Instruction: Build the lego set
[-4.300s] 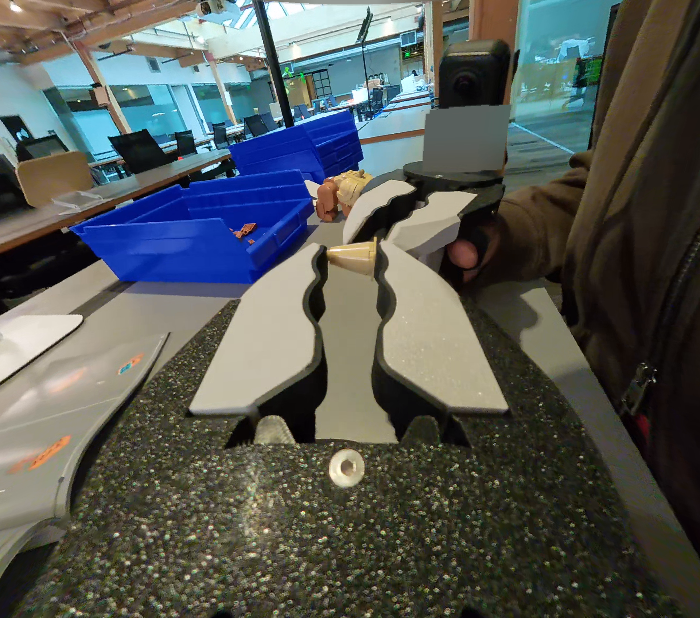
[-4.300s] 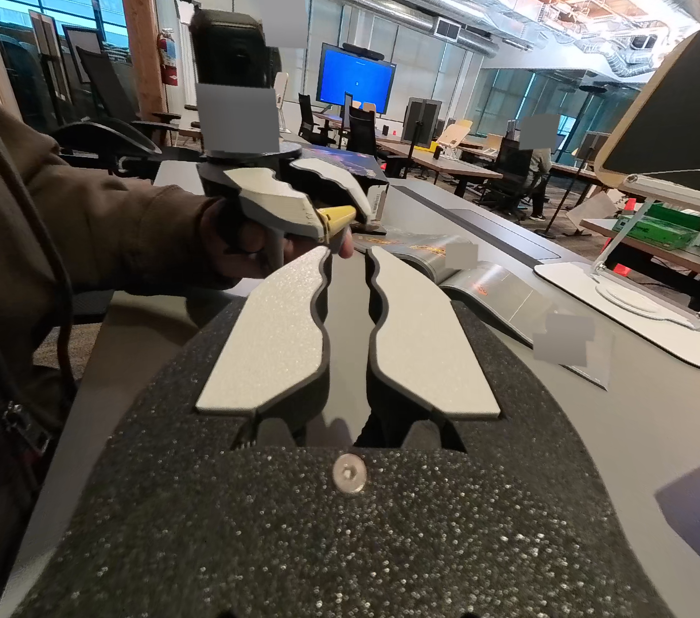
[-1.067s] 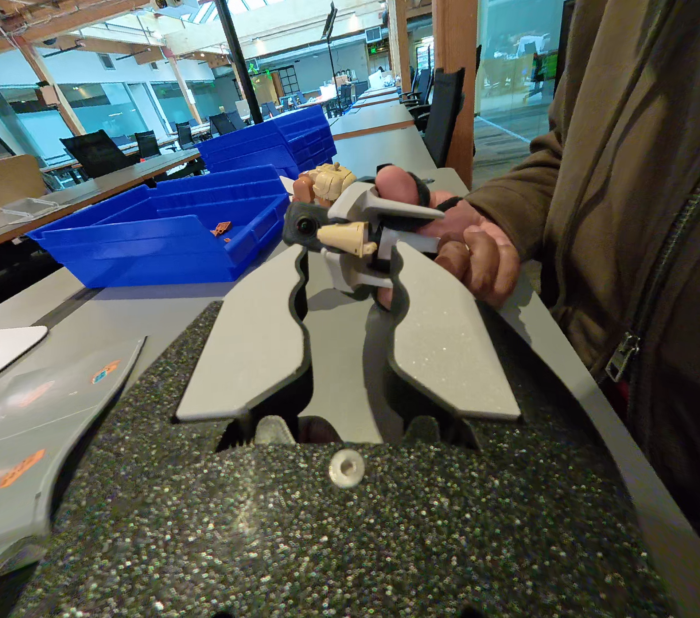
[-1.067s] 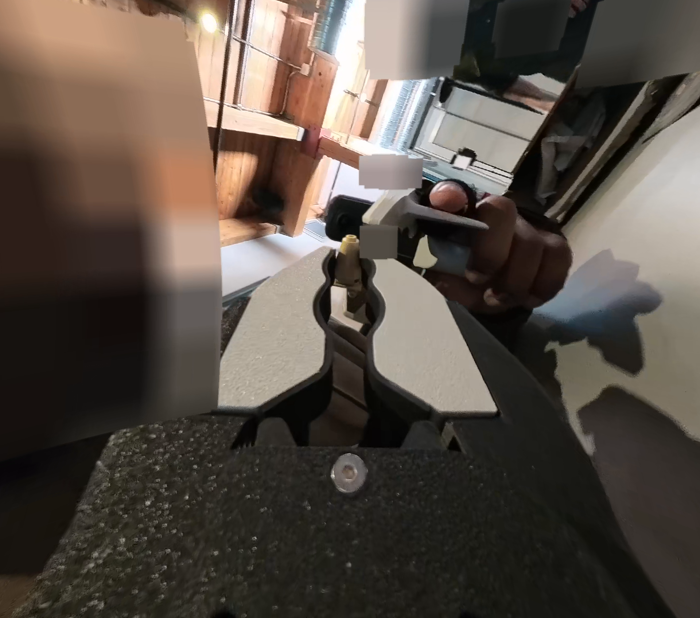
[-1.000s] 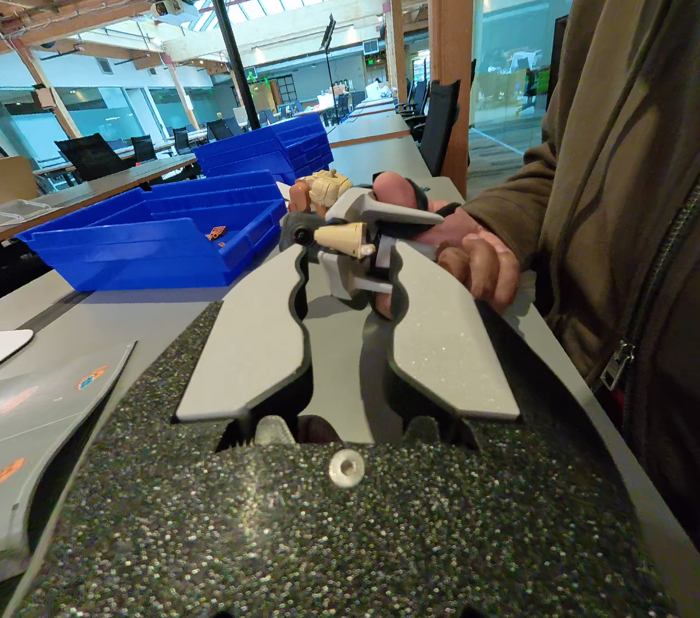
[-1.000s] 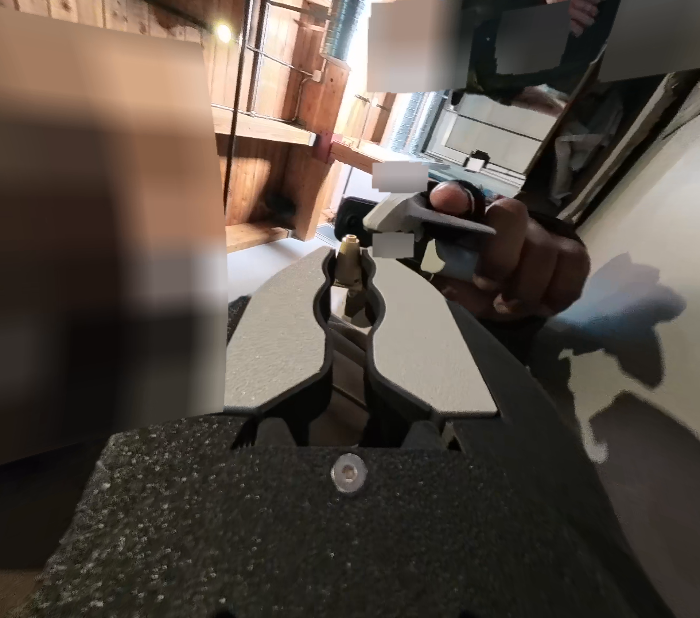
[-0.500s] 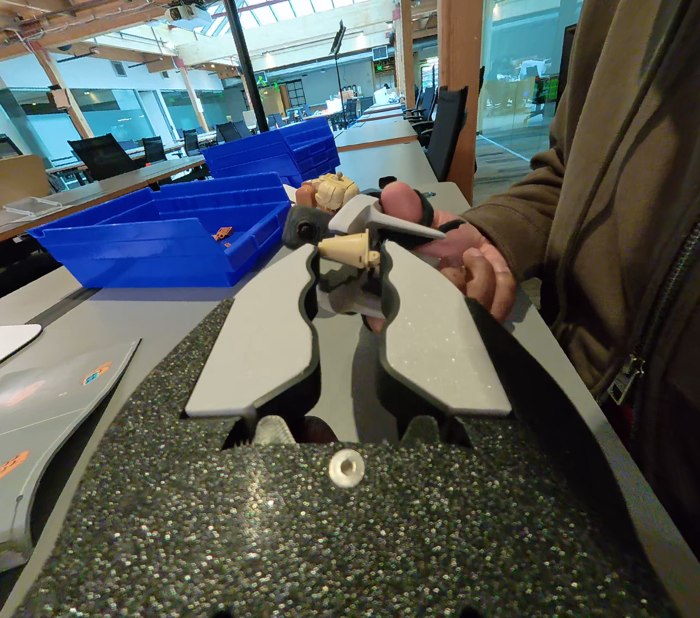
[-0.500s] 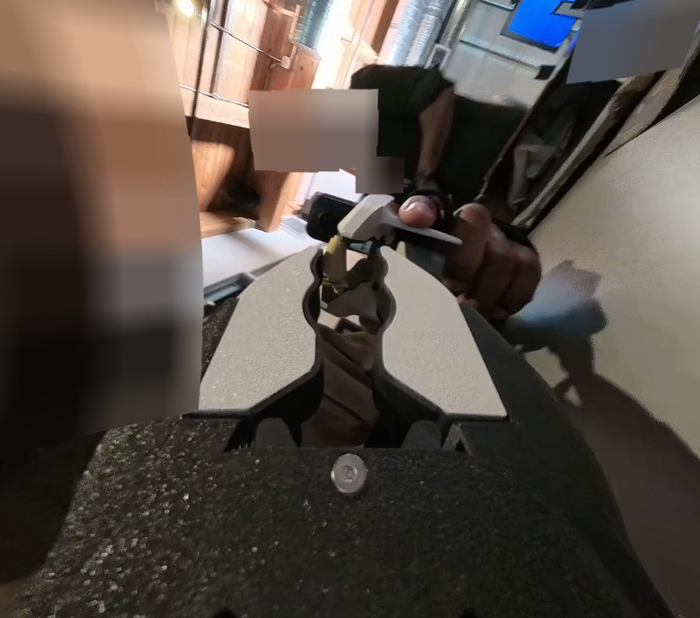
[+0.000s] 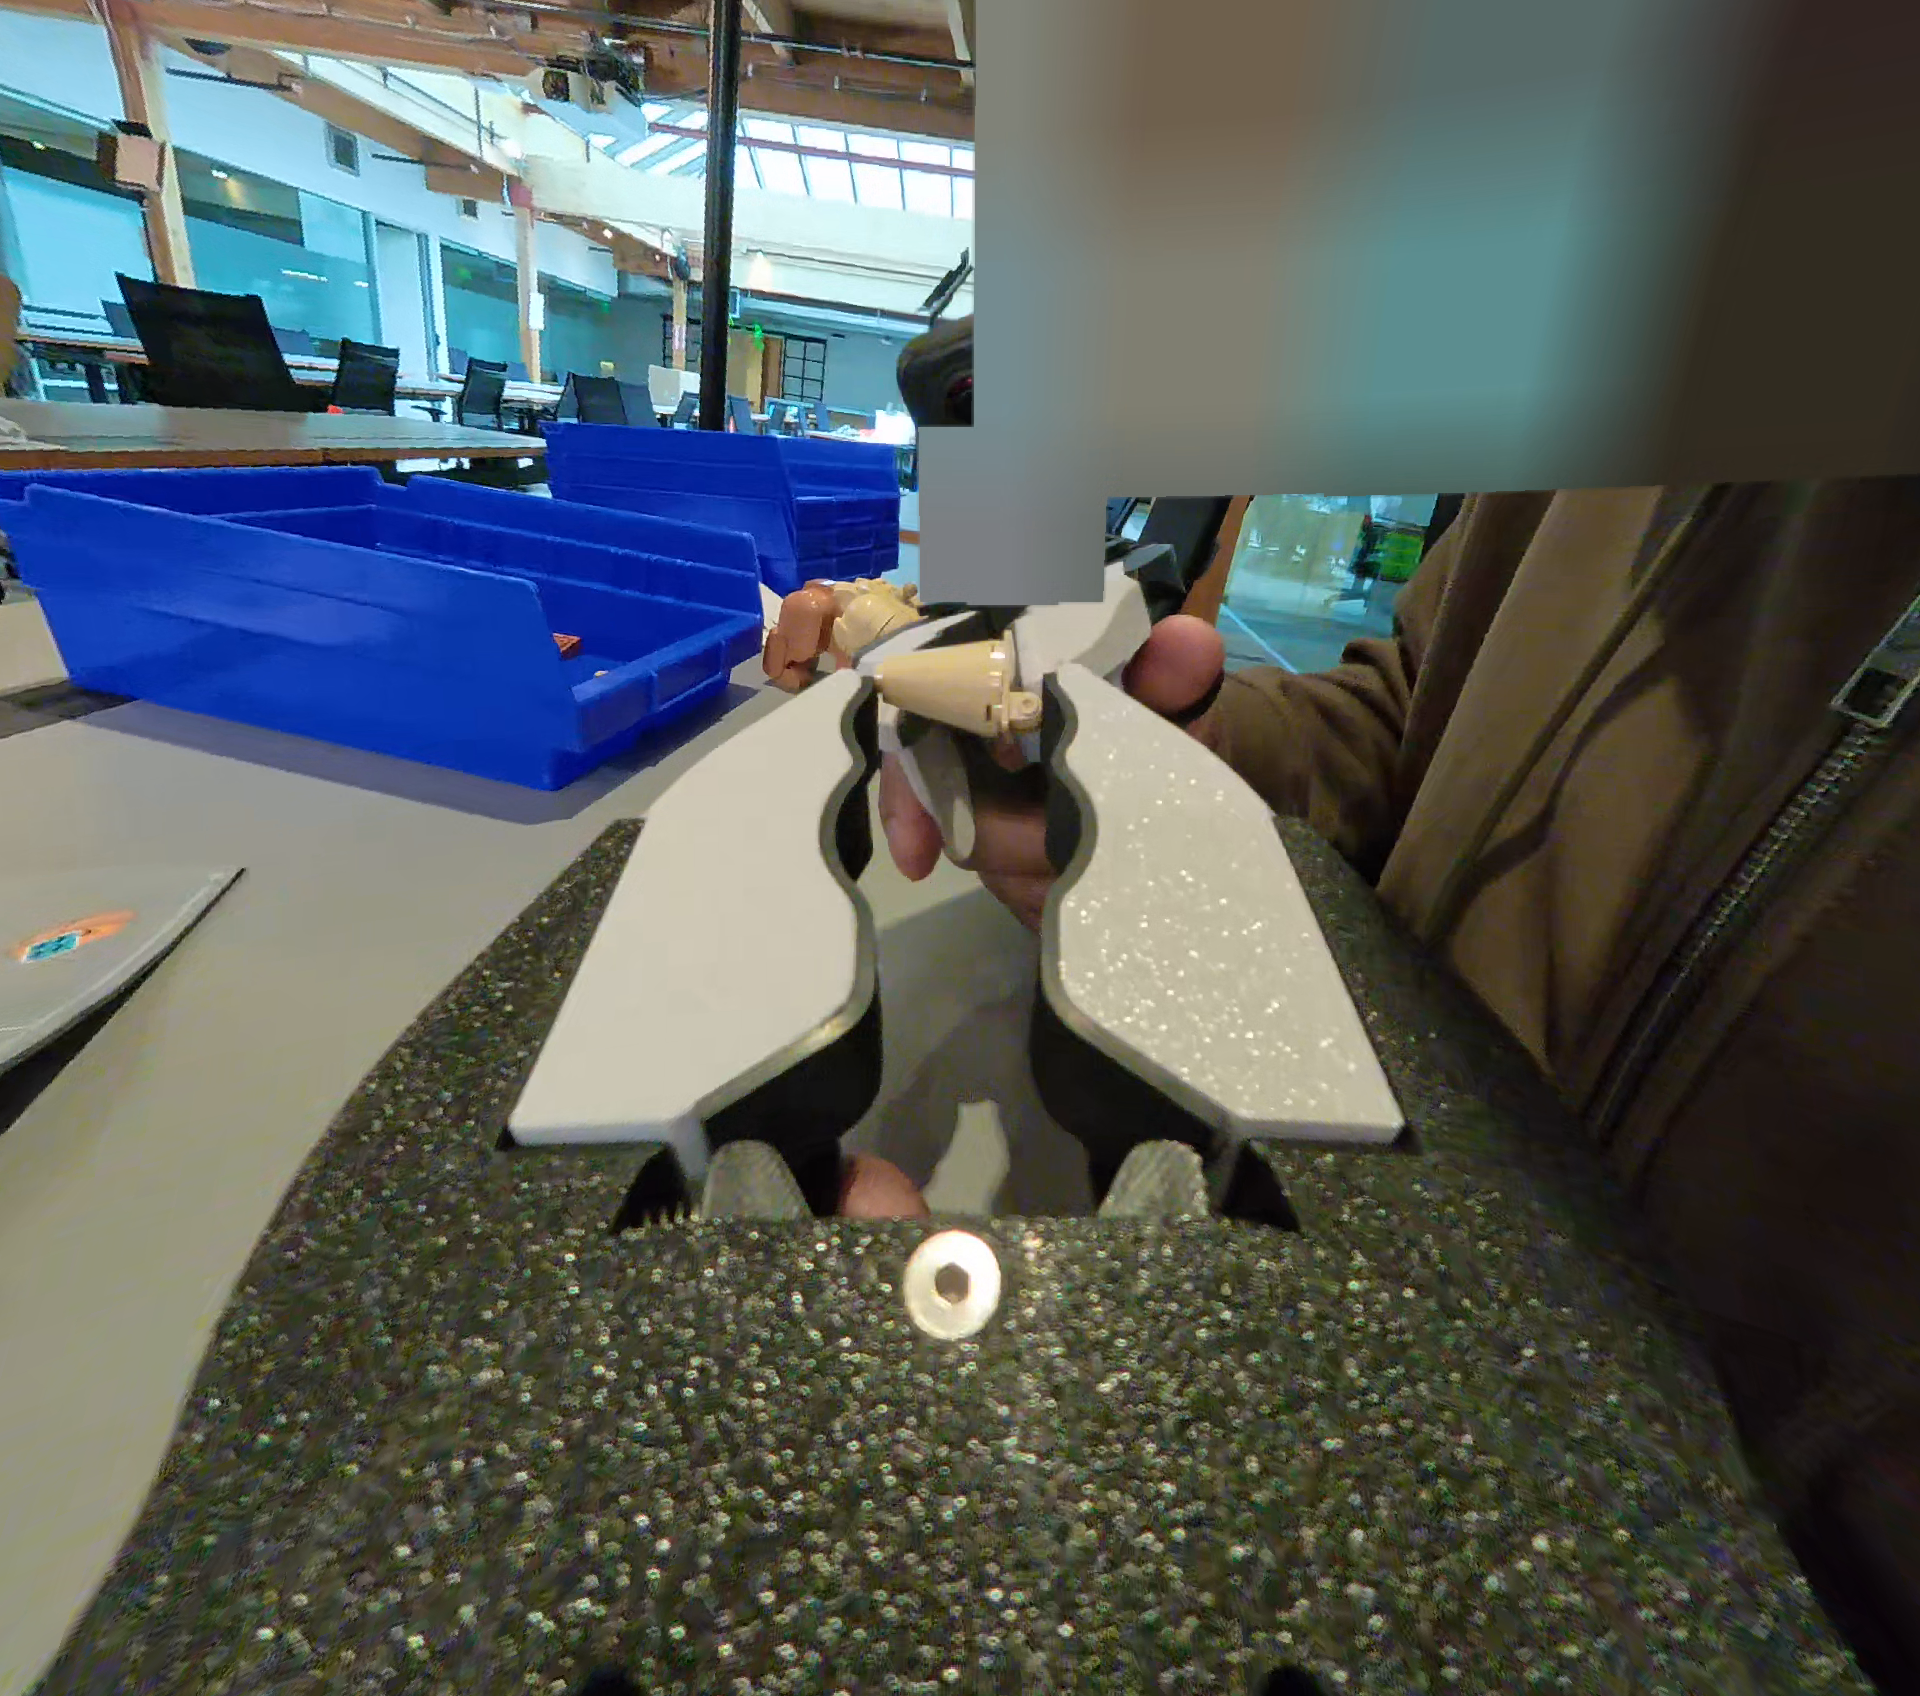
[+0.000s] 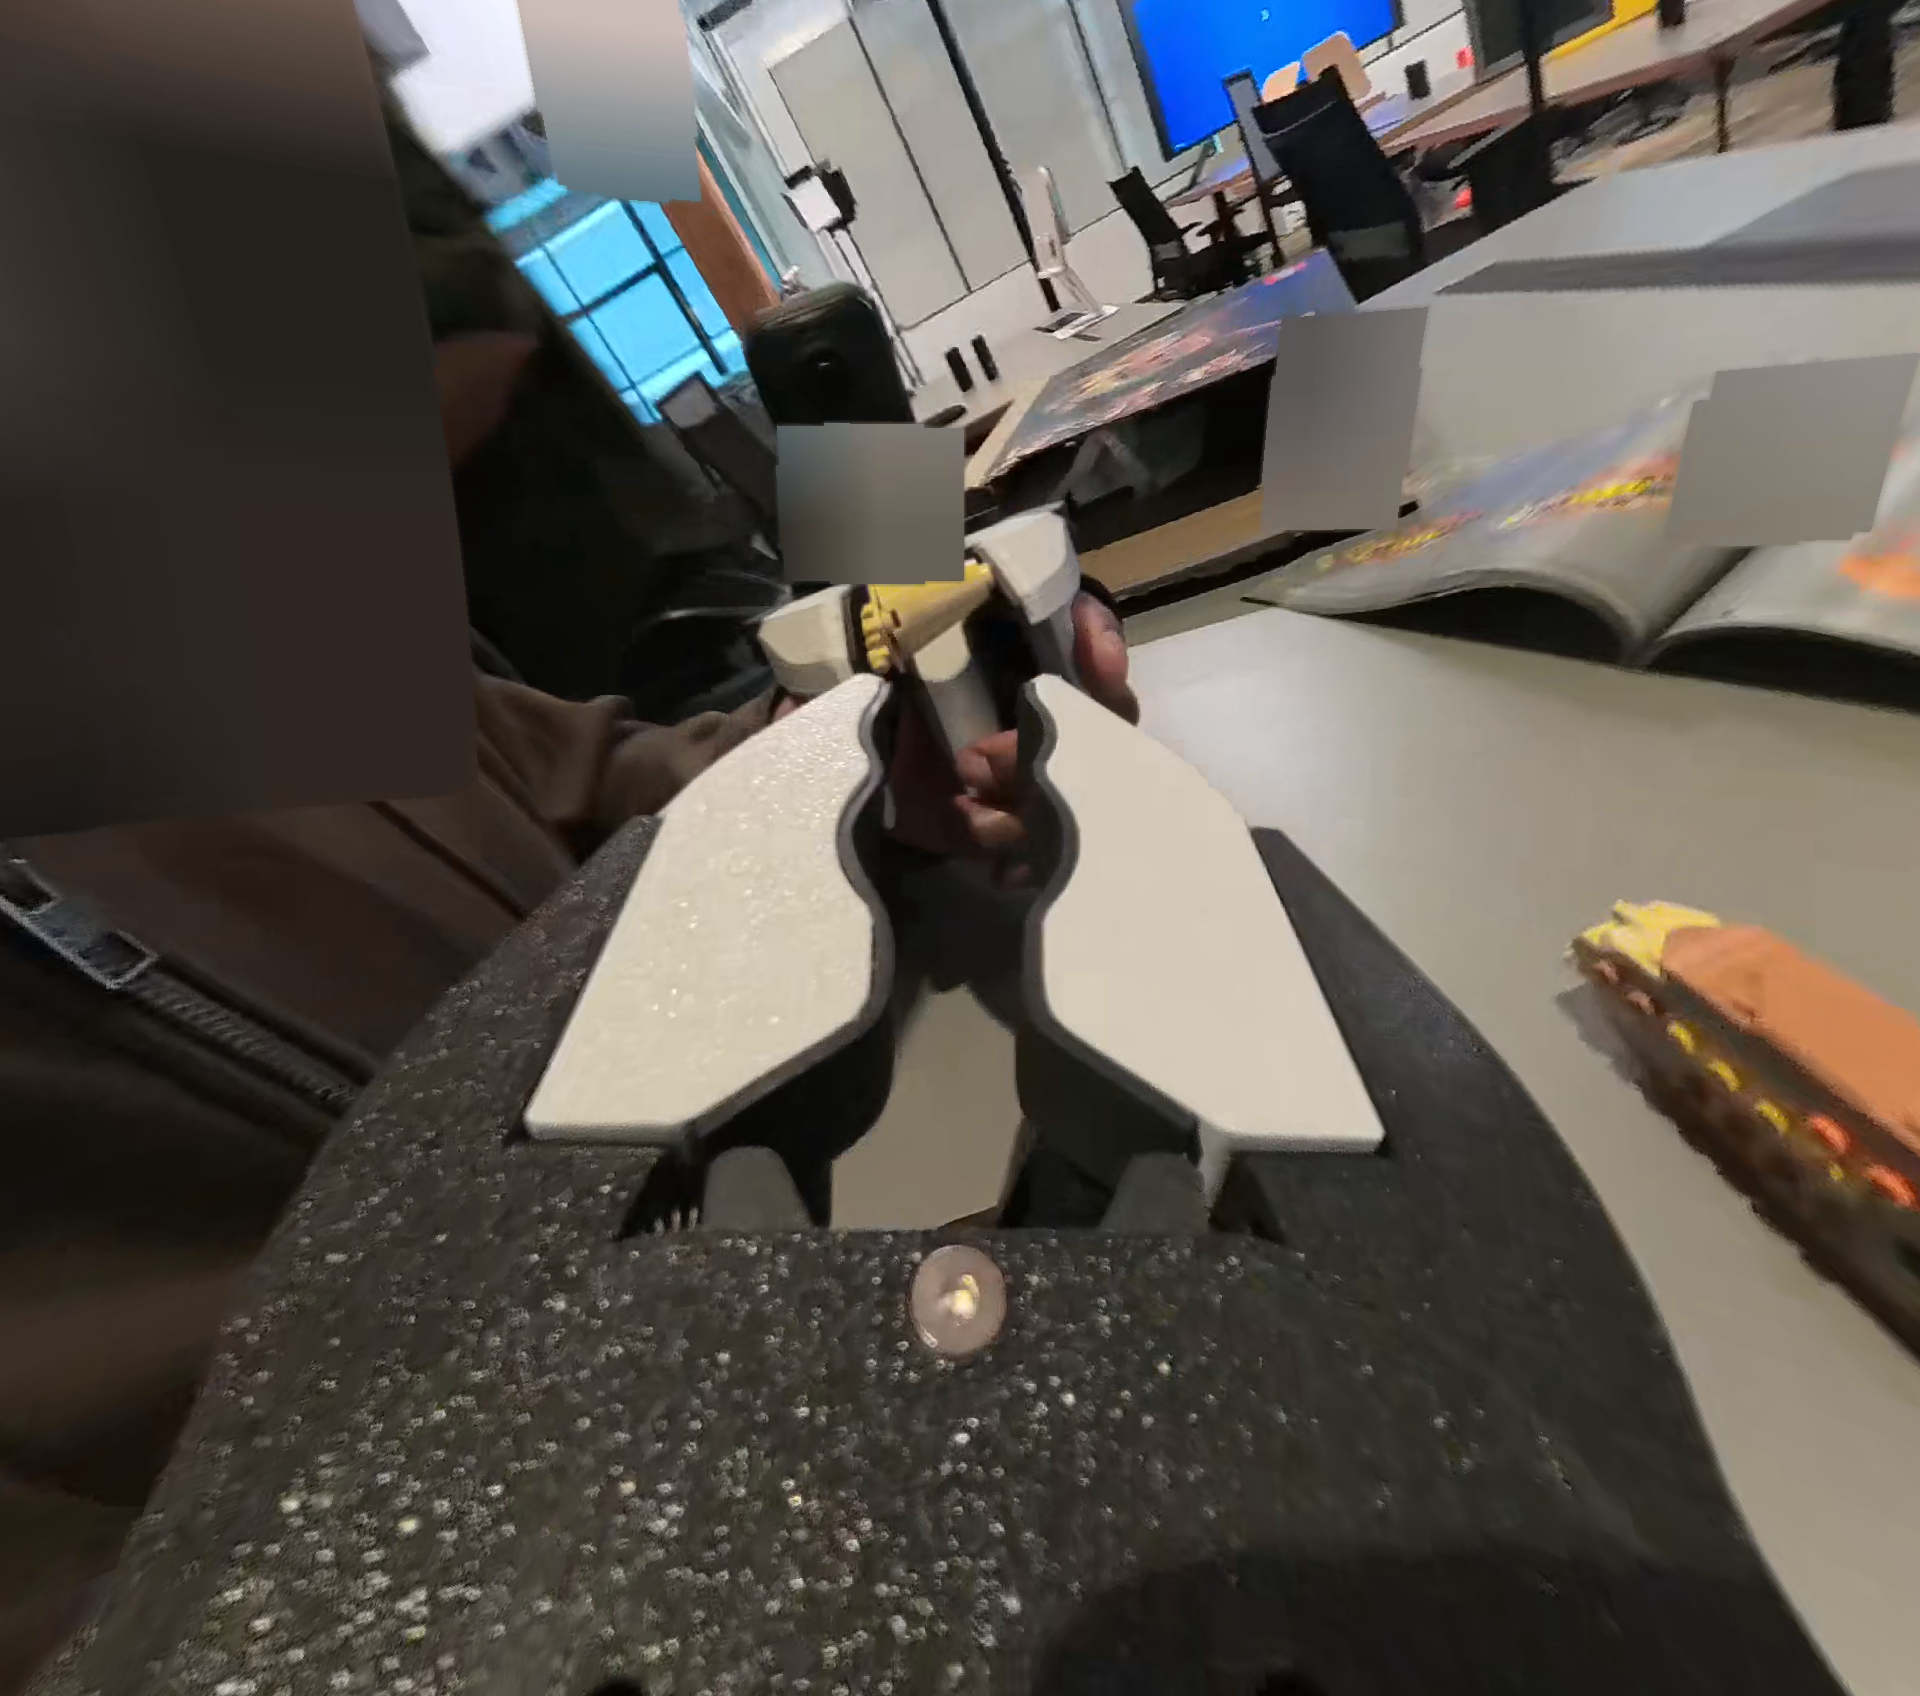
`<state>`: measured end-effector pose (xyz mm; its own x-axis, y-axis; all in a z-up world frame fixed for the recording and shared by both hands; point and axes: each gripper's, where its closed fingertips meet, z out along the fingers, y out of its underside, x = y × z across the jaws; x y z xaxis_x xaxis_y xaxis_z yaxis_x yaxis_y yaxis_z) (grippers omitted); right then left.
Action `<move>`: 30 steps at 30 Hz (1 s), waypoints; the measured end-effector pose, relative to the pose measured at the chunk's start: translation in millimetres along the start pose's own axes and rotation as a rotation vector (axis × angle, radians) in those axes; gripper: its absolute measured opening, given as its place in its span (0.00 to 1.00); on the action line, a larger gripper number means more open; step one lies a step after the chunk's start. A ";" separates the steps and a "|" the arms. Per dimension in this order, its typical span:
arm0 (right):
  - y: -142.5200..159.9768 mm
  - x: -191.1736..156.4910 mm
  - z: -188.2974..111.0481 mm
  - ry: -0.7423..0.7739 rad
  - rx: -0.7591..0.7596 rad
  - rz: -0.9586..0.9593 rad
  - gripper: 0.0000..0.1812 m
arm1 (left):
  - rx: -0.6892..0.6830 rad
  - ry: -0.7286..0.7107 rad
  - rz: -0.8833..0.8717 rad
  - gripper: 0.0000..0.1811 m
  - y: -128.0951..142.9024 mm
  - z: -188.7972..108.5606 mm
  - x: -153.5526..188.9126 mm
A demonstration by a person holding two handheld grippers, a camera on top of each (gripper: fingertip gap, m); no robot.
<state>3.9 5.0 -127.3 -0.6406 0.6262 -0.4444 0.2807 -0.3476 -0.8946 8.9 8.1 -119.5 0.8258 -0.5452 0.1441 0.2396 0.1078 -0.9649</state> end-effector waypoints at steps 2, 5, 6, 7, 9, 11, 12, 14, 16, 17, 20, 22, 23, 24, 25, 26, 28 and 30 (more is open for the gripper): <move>-3.0 0.2 0.6 0.014 0.009 -0.020 0.12 | -0.010 -0.004 0.021 0.16 1.2 -0.7 0.8; -7.7 -2.7 0.6 0.025 0.006 -0.079 0.12 | -0.027 -0.010 0.051 0.16 5.4 -0.7 1.0; -7.5 -3.7 1.1 0.033 -0.008 -0.109 0.12 | -0.025 -0.010 0.055 0.16 5.6 -0.7 1.2; -6.3 -3.9 1.9 0.044 -0.026 -0.137 0.12 | -0.024 -0.004 0.054 0.16 5.8 -0.6 1.7; -3.9 -4.2 3.2 0.061 -0.053 -0.185 0.12 | -0.012 0.011 0.043 0.16 4.7 -0.4 3.5; -4.2 -4.2 3.6 0.072 -0.058 -0.206 0.12 | -0.007 0.016 0.032 0.16 4.9 -0.4 3.5; -4.4 -3.9 3.6 0.077 -0.061 -0.217 0.12 | -0.007 0.016 0.027 0.16 5.0 -0.5 3.3; -4.2 -2.5 3.8 0.089 -0.065 -0.238 0.12 | -0.009 0.014 0.016 0.16 5.9 -0.6 2.1; -3.9 -1.5 4.2 0.096 -0.068 -0.248 0.12 | -0.009 0.017 -0.002 0.16 6.7 -1.0 1.7; -3.6 -0.9 4.2 0.100 -0.069 -0.252 0.12 | -0.011 0.016 -0.009 0.16 7.2 -1.2 1.3; -3.0 0.2 4.1 0.114 -0.070 -0.264 0.12 | -0.019 0.014 -0.014 0.16 8.4 -1.6 0.6; -2.5 -0.1 4.0 0.119 -0.071 -0.273 0.12 | -0.023 0.019 -0.019 0.16 9.1 -1.5 0.9; -2.4 -0.3 3.8 0.122 -0.071 -0.276 0.12 | -0.024 0.023 -0.020 0.16 9.2 -1.5 1.5; -2.1 -0.1 3.7 0.127 -0.071 -0.278 0.12 | -0.027 0.022 -0.020 0.16 9.4 -1.4 1.4; -1.8 0.1 3.5 0.130 -0.072 -0.279 0.12 | -0.029 0.022 -0.021 0.16 9.9 -1.5 1.2; -1.5 0.0 3.4 0.130 -0.072 -0.280 0.12 | -0.031 0.024 -0.023 0.16 10.2 -1.5 1.3; -1.0 -0.6 3.3 0.129 -0.071 -0.281 0.12 | -0.031 0.026 -0.022 0.16 10.4 -1.4 1.9; -0.1 -0.7 3.3 0.132 -0.074 -0.286 0.12 | -0.037 0.026 -0.022 0.16 11.3 -1.5 1.8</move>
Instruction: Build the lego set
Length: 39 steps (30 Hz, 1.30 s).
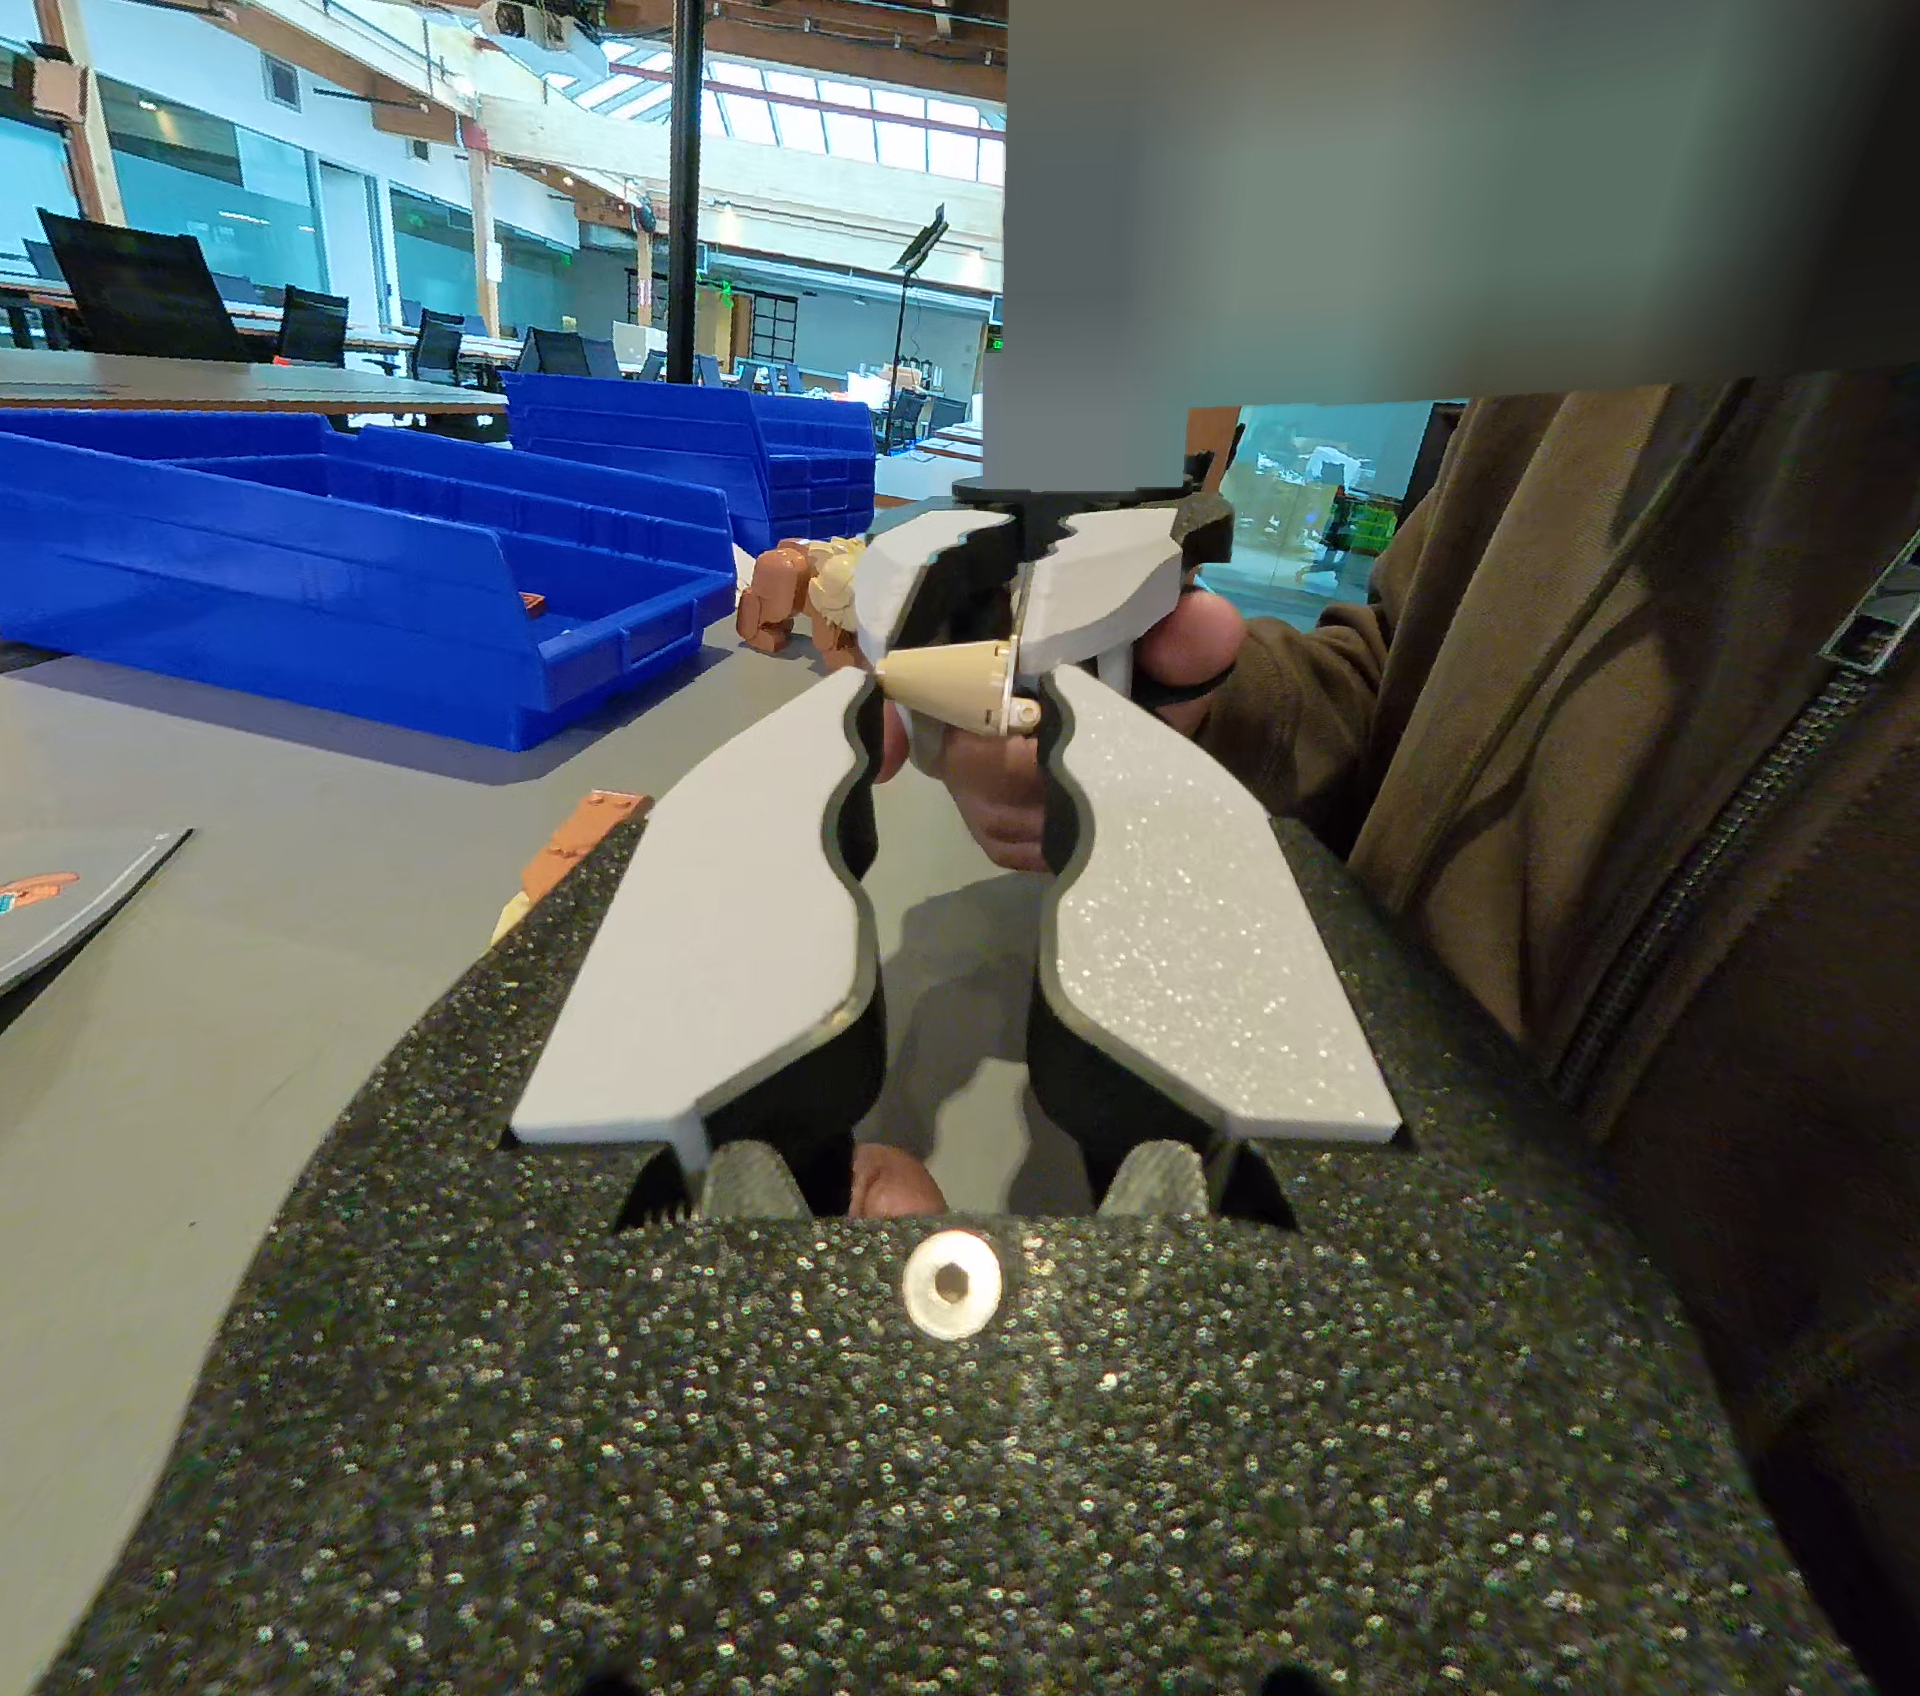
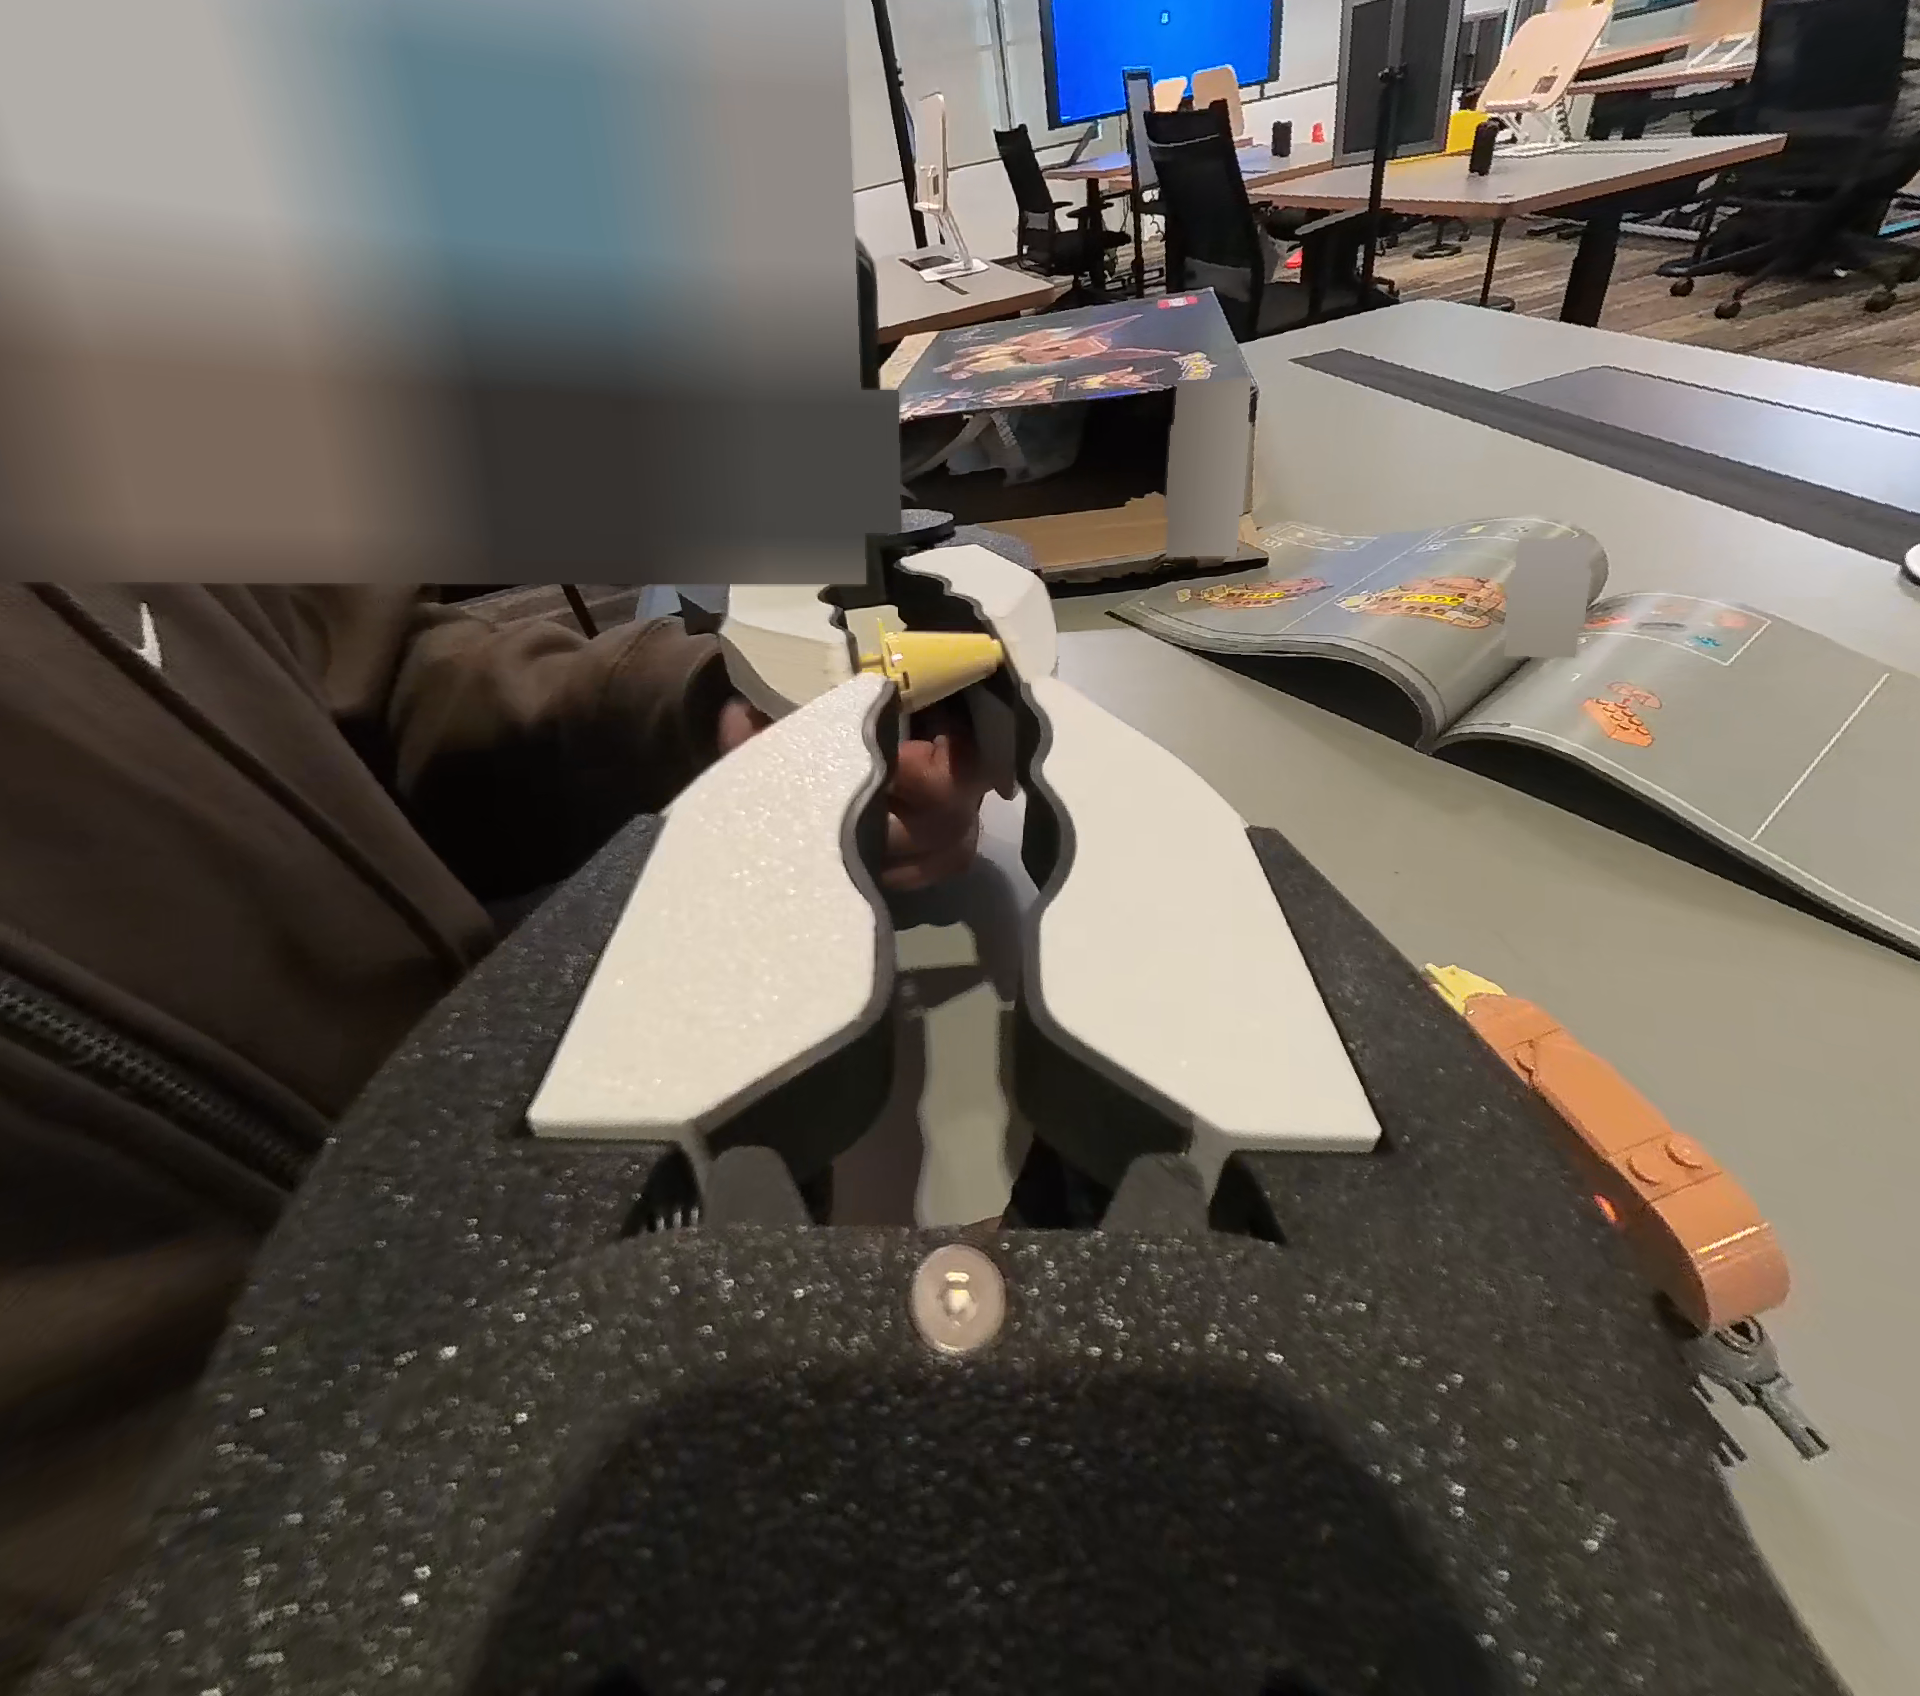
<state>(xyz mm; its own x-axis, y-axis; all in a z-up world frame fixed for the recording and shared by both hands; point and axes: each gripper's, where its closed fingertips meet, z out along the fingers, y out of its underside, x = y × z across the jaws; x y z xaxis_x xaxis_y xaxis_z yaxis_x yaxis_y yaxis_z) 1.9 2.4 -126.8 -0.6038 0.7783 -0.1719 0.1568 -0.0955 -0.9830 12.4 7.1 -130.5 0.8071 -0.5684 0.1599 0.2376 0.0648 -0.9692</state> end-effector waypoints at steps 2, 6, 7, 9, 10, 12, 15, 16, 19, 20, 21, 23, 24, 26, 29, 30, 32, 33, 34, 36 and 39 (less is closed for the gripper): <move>0.6 -0.1 0.3 0.004 -0.003 -0.004 0.11 | -0.004 -0.002 -0.001 0.16 0.9 -0.2 -0.6; 0.5 -1.7 0.6 0.001 -0.005 -0.005 0.11 | -0.005 0.006 0.002 0.15 0.7 -0.6 0.6; 0.6 -1.9 0.7 0.001 -0.006 -0.006 0.11 | -0.007 0.007 0.001 0.15 1.0 -0.6 0.5; 0.9 -2.1 0.7 0.001 -0.007 -0.007 0.11 | -0.010 0.011 -0.002 0.15 1.3 -0.8 1.0; 1.1 -1.9 0.9 0.003 -0.008 -0.010 0.11 | -0.012 0.010 -0.003 0.15 1.6 -0.9 0.8; 1.3 -1.8 1.2 0.006 -0.011 -0.015 0.11 | -0.014 0.006 0.000 0.15 1.9 -1.0 0.2; 1.3 -2.1 1.7 0.008 -0.012 -0.021 0.10 | -0.014 0.006 0.000 0.15 1.8 -1.3 0.2; 1.6 -2.4 1.9 0.007 -0.013 -0.021 0.10 | -0.016 0.005 0.003 0.15 2.0 -1.5 0.1; 1.8 -2.1 2.2 0.009 -0.016 -0.020 0.10 | -0.018 0.003 0.008 0.15 2.3 -1.8 0.0; 1.9 -1.6 2.2 0.012 -0.016 -0.021 0.10 | -0.020 -0.002 0.010 0.15 2.6 -1.7 -0.6; 1.9 -0.9 1.9 0.016 -0.016 -0.018 0.09 | -0.020 -0.009 0.013 0.15 2.7 -1.4 -1.4; 2.8 1.6 1.2 0.028 -0.016 -0.018 0.08 | -0.032 -0.030 0.013 0.15 4.3 -0.3 -4.6; 3.4 3.3 0.8 0.035 -0.017 -0.019 0.07 | -0.042 -0.045 0.017 0.16 5.4 0.2 -6.9; 4.4 4.2 -0.1 0.033 -0.018 -0.023 0.07 | -0.058 -0.059 0.026 0.16 7.1 0.6 -8.9; 4.9 0.5 -1.3 -0.002 -0.025 -0.040 0.10 | -0.089 -0.047 0.051 0.16 10.1 0.5 -7.1; 5.6 -0.6 -1.4 -0.015 -0.033 -0.043 0.11 | -0.102 -0.043 0.059 0.16 11.5 0.5 -6.7; 7.8 -0.4 -1.2 -0.027 -0.048 -0.048 0.11 | -0.109 -0.024 0.075 0.16 11.6 0.9 -3.7; 8.9 -0.1 -1.0 -0.032 -0.056 -0.050 0.12 | -0.119 -0.019 0.090 0.16 12.7 1.3 -2.4; 10.1 -0.4 -0.8 -0.037 -0.062 -0.054 0.12 | -0.126 -0.018 0.103 0.16 13.8 1.7 -1.7; 10.9 -2.0 -0.6 -0.046 -0.066 -0.064 0.12 | -0.129 -0.017 0.117 0.16 14.5 1.6 -0.9; 11.9 -2.2 -0.5 -0.038 -0.071 -0.087 0.11 | -0.138 -0.020 0.131 0.16 16.0 1.7 -0.6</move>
